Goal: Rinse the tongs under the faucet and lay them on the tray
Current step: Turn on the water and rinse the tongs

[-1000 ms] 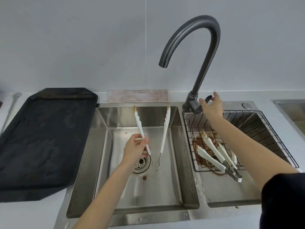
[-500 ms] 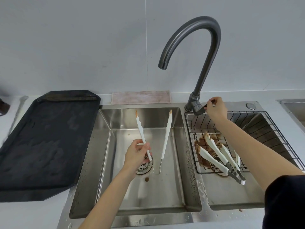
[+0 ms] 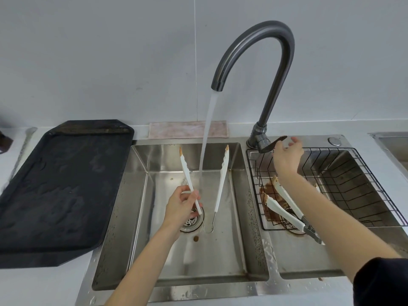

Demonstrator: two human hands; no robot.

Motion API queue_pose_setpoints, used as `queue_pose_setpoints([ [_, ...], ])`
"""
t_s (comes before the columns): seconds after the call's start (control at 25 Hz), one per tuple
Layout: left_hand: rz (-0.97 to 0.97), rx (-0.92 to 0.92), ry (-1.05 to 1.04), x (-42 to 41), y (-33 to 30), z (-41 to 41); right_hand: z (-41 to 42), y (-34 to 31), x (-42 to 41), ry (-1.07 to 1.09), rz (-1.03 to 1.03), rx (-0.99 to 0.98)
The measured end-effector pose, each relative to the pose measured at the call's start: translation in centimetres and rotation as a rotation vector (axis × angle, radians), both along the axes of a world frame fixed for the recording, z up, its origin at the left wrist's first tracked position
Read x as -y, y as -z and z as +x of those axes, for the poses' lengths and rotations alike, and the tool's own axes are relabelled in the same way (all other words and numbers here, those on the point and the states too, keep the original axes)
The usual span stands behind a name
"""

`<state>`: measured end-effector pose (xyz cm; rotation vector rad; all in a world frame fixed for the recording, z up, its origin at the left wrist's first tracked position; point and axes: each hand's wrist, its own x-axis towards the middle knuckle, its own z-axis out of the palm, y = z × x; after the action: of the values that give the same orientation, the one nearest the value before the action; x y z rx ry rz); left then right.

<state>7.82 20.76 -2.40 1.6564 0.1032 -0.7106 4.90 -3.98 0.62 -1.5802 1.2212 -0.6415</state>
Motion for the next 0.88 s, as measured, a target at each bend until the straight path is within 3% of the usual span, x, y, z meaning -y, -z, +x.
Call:
queue_pose_setpoints([
  [0.12, 0.008, 0.032, -0.008, -0.3, 0.0, 0.2, -0.1, 2.3, -4.8, -0.068, 0.232, 0.043],
  [0.28, 0.076, 0.135, -0.029, -1.2, 0.1, 0.9, 2.4, 4.0, -9.9, -0.331, 0.753, 0.096],
  [0.44, 0.202, 0.292, -0.053, -2.4, 0.1, 2.1, 5.5, 4.1, -11.4, -0.306, 1.126, 0.313],
  [0.76, 0.389, 0.353, -0.013, -2.9, 0.0, 3.7, 7.8, 6.2, -12.6, -0.228, 1.305, 0.271],
  [0.88, 0.378, 0.27, -0.039, -3.1, 0.7, 4.2, 8.0, 6.4, -12.7, -0.214, 1.289, 0.233],
])
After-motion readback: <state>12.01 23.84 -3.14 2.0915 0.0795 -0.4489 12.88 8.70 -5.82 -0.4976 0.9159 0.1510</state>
